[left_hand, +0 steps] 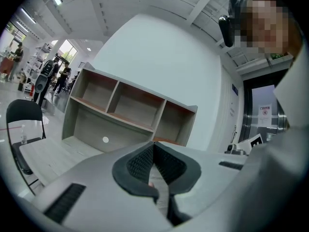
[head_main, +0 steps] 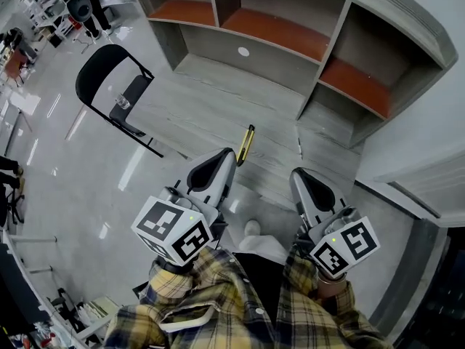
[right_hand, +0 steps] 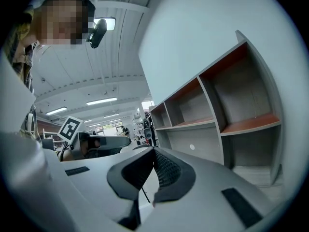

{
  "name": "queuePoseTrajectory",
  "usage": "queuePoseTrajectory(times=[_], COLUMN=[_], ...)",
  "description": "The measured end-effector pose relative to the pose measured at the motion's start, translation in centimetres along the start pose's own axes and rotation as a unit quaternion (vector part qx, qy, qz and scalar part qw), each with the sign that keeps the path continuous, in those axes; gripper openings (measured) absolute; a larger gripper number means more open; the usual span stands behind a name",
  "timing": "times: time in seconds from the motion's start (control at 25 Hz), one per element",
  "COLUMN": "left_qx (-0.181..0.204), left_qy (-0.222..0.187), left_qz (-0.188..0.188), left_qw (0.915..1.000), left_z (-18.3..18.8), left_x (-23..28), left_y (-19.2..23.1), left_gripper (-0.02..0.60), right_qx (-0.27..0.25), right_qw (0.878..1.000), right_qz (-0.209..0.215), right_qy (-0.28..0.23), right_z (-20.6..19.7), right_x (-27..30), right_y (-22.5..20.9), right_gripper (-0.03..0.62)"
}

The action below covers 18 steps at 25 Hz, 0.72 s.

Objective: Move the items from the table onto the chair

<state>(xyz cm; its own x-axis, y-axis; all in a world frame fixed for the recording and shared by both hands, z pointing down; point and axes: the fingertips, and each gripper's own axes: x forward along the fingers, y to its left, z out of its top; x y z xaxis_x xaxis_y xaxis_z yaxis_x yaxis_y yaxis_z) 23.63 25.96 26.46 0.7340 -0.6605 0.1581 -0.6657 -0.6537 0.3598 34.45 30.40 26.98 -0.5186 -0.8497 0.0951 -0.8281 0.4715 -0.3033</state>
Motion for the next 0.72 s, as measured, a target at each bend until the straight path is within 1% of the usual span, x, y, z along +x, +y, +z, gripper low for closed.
queuePoseTrajectory(times=[0.2,0.28,0.44,0.6,0.72], left_qx=[0.001,0.009,0.016,0.035,0.050], left_qy=[0.016,0.027,0.049,0.075,0.099], left_qz=[-0.026,-0.041,-0.069,-0.106,-0.138], left_qw=[0.9995,0.9988,0.9962,0.9909,0.9842], left_z=[1.4,1.9,3.1,4.7,5.0], left_x=[2.6,3.8,6.4,8.8,10.2], left_y=[4.3,6.2,11.4,16.3,19.1], left_gripper=[0.005,0.005,0.005,0.005,0.005], right_qx=[0.013,0.016,0.022,0.022,0.028], right_qw=[0.999,0.999,0.997,0.992,0.988], right_qz=[-0.030,-0.044,-0.075,-0.119,-0.154], right_qy=[0.012,0.017,0.016,0.018,0.014], right_z=[-0.7,-0.9,-1.2,-1.4,-1.7], right_x=[5.0,7.4,13.6,19.1,22.2], right_y=[-1.0,-1.4,-2.6,-3.4,-3.9], right_gripper=[0.017,0.017,0.017,0.017,0.017])
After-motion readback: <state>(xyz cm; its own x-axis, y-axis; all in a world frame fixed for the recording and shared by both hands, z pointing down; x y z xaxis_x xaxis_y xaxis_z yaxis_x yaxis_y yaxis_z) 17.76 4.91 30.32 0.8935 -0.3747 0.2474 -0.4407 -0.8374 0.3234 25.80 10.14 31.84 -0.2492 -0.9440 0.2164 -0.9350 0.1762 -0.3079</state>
